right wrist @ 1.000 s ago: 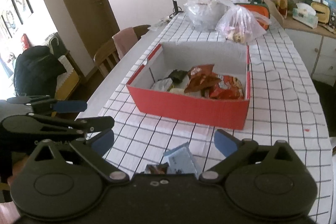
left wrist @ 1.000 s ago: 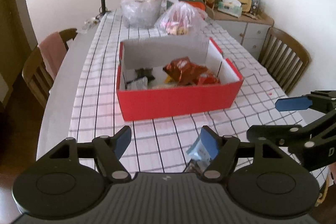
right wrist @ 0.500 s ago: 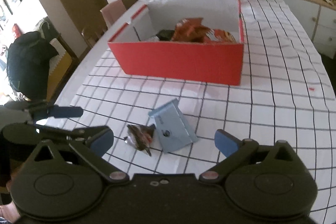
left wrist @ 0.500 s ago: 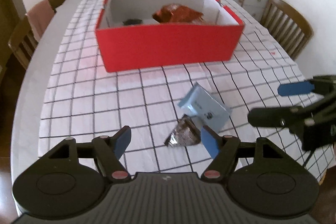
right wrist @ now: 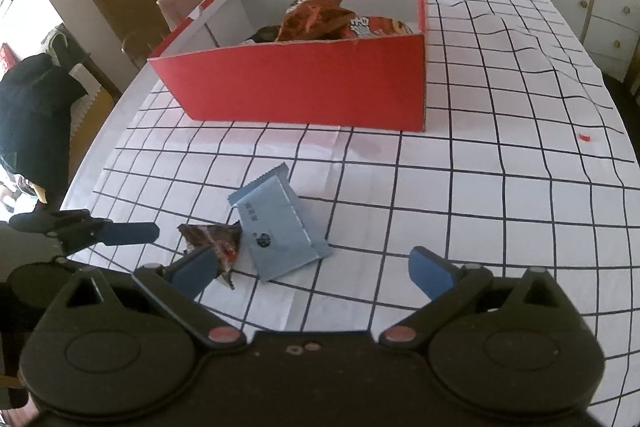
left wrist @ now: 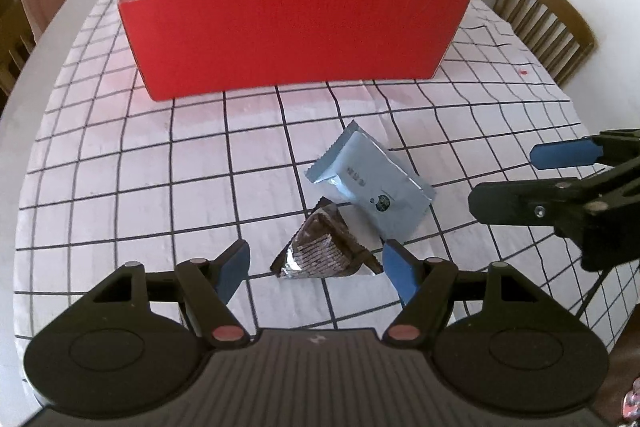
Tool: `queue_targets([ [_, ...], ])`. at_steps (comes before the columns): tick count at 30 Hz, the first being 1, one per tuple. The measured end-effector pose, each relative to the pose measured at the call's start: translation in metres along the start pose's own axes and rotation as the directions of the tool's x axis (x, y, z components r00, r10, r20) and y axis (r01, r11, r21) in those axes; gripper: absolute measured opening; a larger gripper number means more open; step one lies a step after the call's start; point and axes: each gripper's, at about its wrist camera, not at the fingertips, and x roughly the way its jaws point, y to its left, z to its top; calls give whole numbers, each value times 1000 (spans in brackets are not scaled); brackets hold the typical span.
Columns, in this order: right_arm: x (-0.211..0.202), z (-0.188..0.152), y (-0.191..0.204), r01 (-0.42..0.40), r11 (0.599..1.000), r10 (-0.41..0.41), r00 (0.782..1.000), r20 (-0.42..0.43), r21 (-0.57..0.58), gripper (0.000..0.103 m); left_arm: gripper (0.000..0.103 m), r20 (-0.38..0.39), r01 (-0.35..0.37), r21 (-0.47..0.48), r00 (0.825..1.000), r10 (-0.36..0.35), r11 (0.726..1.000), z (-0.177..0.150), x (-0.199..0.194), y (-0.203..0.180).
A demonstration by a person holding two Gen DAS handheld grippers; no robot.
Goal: Organize snacks
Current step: 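Move both tools back toward the last two snacks on the cloth, then grasp the dark triangular wrapper with the left tool while the right tool grasps the light-blue packet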
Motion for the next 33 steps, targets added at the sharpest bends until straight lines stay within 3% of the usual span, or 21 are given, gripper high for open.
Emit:
queue_targets([
  [8,11,4,-8,-2,1000,2,1000,-22,3,102,73,-43,8,-89,999,-12,996,1,20,12],
  [14,18,9,-6,-12,1000,11,999,-30,-8,102,73,-26,-2,-109,1000,-1,994,1,20,11],
  [19,26,9,3,-13,998,10,999,-47,-64,99,56,-19,-12,-126,1000,9,992,-1,17,18],
  [23,35,6,15,-9,990,1,998,-57,-140,98,48,-15,-30,-149,999,28,988,-3,14,29],
  [33,62,0,45,27,955,-45,997,-54,-295,90,46,-11,-57,-209,998,56,976,-8,8,51],
])
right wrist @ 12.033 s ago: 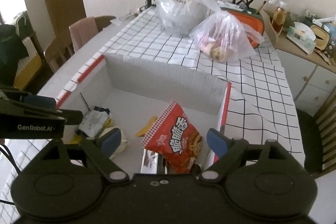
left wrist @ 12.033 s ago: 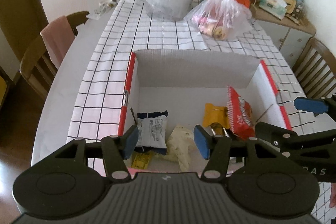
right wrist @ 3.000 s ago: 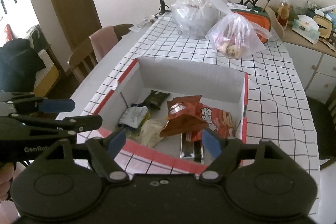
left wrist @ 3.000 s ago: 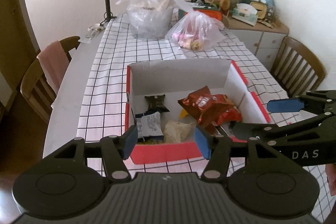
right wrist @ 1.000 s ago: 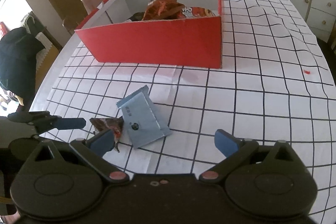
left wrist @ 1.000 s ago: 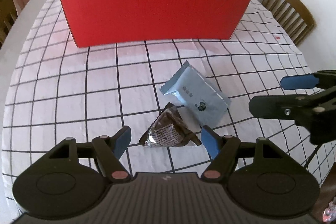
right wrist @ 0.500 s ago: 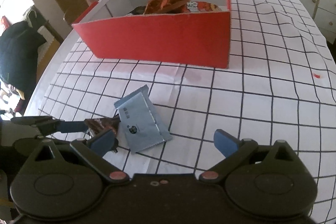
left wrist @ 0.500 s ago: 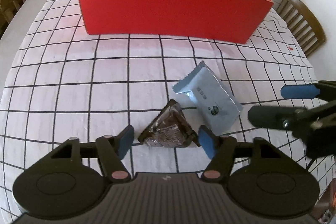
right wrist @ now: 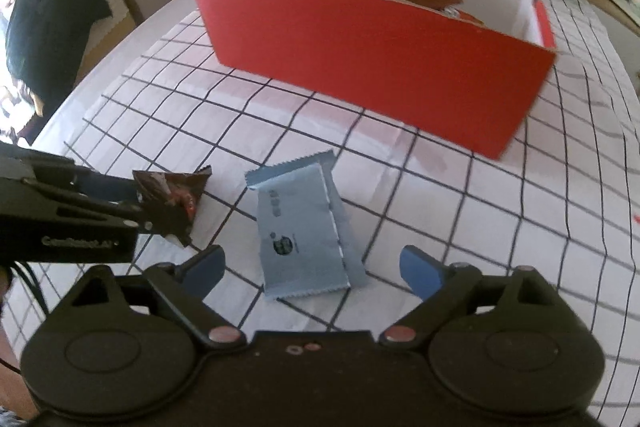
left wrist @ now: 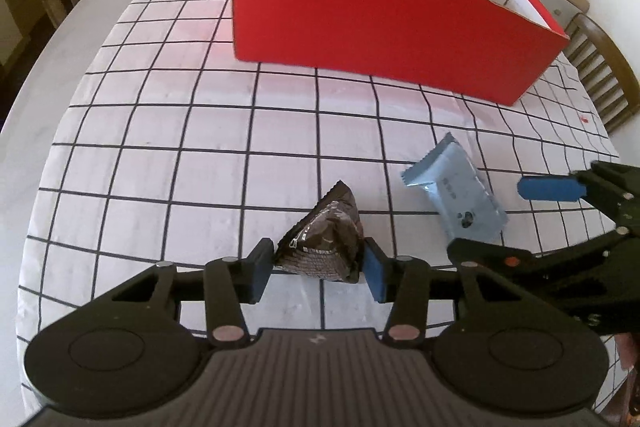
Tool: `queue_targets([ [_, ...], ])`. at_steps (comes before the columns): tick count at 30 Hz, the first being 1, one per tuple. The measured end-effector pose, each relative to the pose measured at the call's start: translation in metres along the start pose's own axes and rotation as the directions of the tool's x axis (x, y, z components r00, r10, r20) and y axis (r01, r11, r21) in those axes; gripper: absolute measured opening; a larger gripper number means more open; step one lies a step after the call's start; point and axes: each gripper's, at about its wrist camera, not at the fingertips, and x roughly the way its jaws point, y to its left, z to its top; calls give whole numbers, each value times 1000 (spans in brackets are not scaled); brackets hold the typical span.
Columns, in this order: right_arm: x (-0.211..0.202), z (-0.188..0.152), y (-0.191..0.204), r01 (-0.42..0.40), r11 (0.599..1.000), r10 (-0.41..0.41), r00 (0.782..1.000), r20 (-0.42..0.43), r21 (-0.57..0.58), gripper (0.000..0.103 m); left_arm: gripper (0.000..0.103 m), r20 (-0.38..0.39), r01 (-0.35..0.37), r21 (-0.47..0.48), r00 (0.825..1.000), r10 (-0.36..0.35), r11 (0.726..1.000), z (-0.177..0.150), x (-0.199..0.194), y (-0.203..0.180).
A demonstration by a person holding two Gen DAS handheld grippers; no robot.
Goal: Organize snacks
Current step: 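Grasp the dark triangular wrapper with the left tool while the right tool grasps the light-blue packet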
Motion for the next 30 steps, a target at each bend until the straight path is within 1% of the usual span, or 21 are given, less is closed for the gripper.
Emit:
queue_targets([
  [6,13,5,6,33,999,-34,999,-8,-41,82,46,1,-11,-12,1000,11,1000,-3,-2,6],
  [9,17,4,8,44,997,-45,999,-14,-59,75,46,2,-15,-16,1000,15,1000,-4,-4,8],
  [12,17,5,10,47,997,-47,999,-2,-63,72,45,2,-17,-15,1000,17,1000,-5,-5,8],
  [14,16,5,11,47,997,-47,999,6,-63,61,44,3,-20,-11,1000,20,1000,-5,-5,8],
  [17,15,6,12,57,997,-56,998,12,-55,52,44,3,-26,-7,1000,26,1000,-5,-6,7],
  [20,14,6,11,68,997,-67,998,18,-35,47,43,4,-29,-4,1000,29,1000,-5,-9,8],
  [27,1,0,15,80,996,-81,996,32,31,45,40,14,-16,8,1000,16,1000,-9,-19,9],
  [28,-1,-1,16,79,996,-80,996,34,39,45,37,15,-13,11,1000,13,1000,-10,-21,9],
  [29,-5,-3,18,79,996,-81,996,35,49,45,24,14,-7,15,1000,7,1000,-11,-23,8],
  [30,-8,-4,19,79,995,-81,996,37,56,45,24,5,-4,22,1000,4,1000,-11,-25,7],
])
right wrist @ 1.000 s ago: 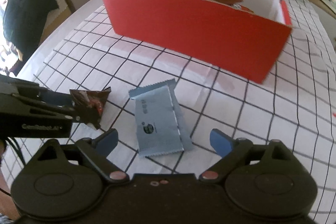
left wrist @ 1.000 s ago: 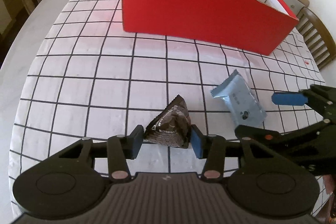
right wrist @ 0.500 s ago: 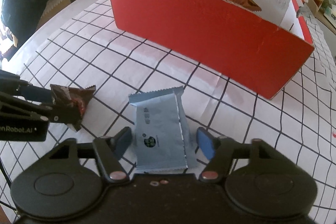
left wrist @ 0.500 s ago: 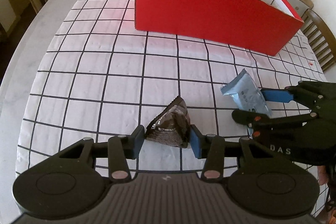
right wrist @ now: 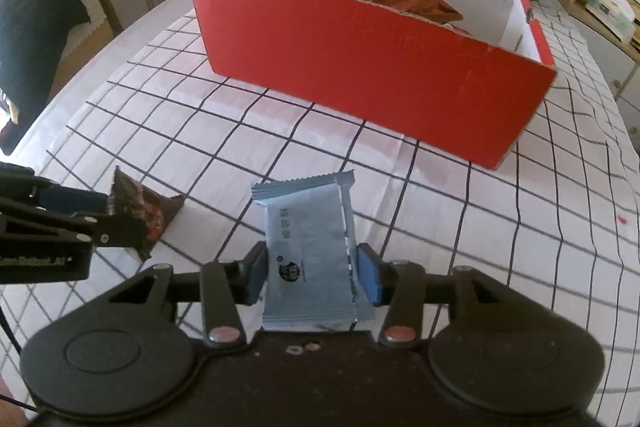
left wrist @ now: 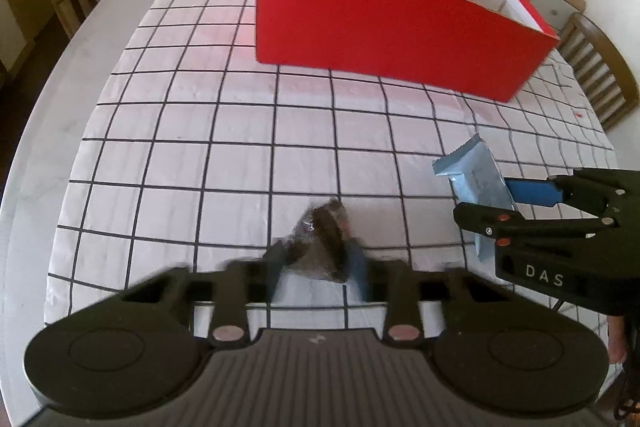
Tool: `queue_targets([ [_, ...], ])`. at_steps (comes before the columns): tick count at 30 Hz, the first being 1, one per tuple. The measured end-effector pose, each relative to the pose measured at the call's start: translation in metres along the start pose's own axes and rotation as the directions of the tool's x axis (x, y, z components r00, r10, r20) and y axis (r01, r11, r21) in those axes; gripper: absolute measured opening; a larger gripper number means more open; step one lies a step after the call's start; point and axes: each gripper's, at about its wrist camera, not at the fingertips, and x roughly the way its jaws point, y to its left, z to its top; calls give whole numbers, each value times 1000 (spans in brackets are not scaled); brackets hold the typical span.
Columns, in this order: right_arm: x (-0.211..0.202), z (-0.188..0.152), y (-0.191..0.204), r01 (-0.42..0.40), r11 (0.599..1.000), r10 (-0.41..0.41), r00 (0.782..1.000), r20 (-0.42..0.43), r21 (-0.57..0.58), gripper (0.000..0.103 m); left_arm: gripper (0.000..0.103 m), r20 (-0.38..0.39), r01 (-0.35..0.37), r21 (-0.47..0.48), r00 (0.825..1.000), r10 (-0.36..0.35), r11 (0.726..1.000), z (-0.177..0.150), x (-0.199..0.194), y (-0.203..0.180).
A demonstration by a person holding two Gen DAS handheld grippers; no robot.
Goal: Organize snacks
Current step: 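Grasp the dark triangular wrapper with the left tool while the right tool grasps the light-blue packet, then carry the dark wrapper and light-blue packet over the red box with both tools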
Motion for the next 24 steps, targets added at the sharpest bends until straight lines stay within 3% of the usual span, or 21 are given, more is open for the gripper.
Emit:
queue_targets([
  [13,-38,-22,11,-10,995,8,1000,23,95,45,22,18,22,50,1000,-23,999,-8,-18,8],
  [17,-47,-26,12,-12,993,7,999,35,118,45,15,27,22,54,999,-24,998,-8,-21,9],
  [24,-60,-28,14,-17,989,8,998,60,147,45,14,53,28,37,998,-30,999,-4,-34,16],
])
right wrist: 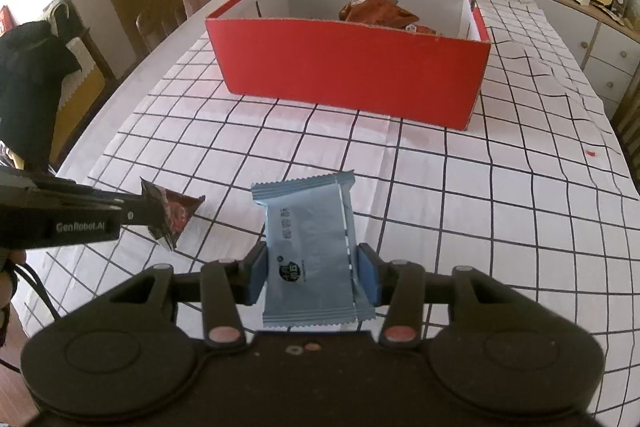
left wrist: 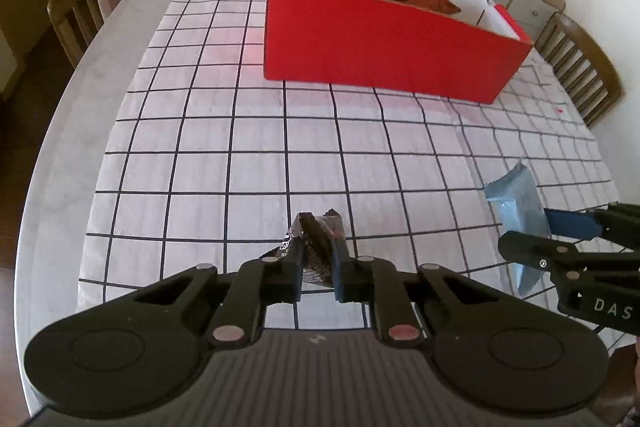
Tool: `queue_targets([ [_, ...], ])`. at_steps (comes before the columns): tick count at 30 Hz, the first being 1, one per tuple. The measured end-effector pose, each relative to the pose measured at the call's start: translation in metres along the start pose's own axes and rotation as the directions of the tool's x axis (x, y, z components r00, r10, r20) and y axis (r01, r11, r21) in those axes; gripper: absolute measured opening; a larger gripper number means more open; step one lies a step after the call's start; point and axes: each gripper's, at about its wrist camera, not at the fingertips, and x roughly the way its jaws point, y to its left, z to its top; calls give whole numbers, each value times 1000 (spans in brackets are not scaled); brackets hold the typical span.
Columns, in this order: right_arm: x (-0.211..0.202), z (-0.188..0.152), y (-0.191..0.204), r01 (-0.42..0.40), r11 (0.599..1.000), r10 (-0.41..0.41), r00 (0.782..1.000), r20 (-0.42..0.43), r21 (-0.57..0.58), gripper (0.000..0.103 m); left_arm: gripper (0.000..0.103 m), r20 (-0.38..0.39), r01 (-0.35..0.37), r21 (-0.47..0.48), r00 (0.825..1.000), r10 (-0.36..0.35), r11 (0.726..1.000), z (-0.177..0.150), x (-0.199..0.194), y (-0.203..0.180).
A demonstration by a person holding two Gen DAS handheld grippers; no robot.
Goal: Organize snacks
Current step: 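Carry the dark wrapper and light-blue packet over the red box with both tools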
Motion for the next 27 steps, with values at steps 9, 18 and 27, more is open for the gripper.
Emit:
queue_targets([
  [9,-29,20,-2,-3,1000,2,997,73,19,45,14,100,36,-1,994,-35,999,23,-40,-1],
  [18,-55,58,-15,31,1000,-30,986,162,0,45,11,224,32,59,974,-45,998,65,-69,-22],
  [27,-46,91,-36,36,999,-38,982,185,13,45,9,199,0,61,980,-12,998,97,-46,-21],
])
